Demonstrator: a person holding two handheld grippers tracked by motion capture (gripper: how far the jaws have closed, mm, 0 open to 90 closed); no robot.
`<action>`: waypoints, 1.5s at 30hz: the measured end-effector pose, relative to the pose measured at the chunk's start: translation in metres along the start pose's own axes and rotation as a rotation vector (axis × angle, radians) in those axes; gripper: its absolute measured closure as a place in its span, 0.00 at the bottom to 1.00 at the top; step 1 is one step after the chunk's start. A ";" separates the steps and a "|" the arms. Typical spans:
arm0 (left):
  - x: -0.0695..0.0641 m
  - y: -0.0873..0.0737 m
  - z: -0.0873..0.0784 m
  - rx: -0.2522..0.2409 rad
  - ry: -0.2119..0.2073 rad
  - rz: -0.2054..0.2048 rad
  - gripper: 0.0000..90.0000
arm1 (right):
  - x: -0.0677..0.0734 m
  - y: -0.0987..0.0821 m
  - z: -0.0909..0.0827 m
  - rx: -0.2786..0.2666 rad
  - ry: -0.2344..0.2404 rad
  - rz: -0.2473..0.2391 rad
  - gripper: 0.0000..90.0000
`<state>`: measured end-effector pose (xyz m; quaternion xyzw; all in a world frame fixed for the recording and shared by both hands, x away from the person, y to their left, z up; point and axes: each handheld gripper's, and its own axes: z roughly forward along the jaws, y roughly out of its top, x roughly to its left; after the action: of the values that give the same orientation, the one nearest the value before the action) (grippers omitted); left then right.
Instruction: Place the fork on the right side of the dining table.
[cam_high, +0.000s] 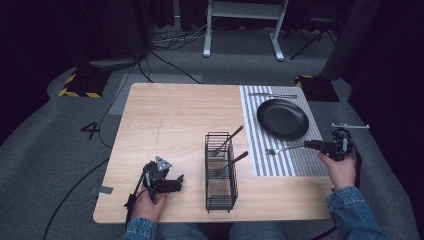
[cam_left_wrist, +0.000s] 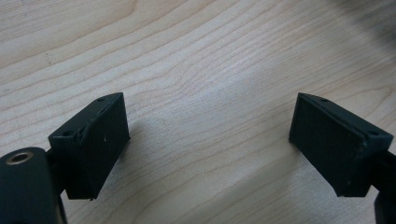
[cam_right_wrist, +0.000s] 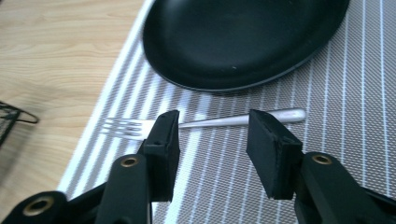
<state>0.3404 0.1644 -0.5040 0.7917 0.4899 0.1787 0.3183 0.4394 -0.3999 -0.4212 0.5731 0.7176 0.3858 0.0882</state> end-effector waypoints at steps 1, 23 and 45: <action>0.000 0.000 0.000 -0.001 0.000 -0.003 0.13 | 0.002 -0.001 -0.003 -0.008 0.009 -0.003 0.58; 0.000 0.000 0.000 -0.001 0.000 -0.004 0.13 | 0.052 -0.036 -0.033 -0.034 0.099 -0.236 0.38; 0.000 0.000 0.001 -0.003 0.001 -0.003 0.13 | 0.034 -0.104 -0.009 -0.095 0.173 -0.193 0.36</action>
<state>0.3409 0.1639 -0.5042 0.7903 0.4912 0.1793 0.3194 0.3444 -0.3787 -0.4728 0.4612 0.7553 0.4568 0.0898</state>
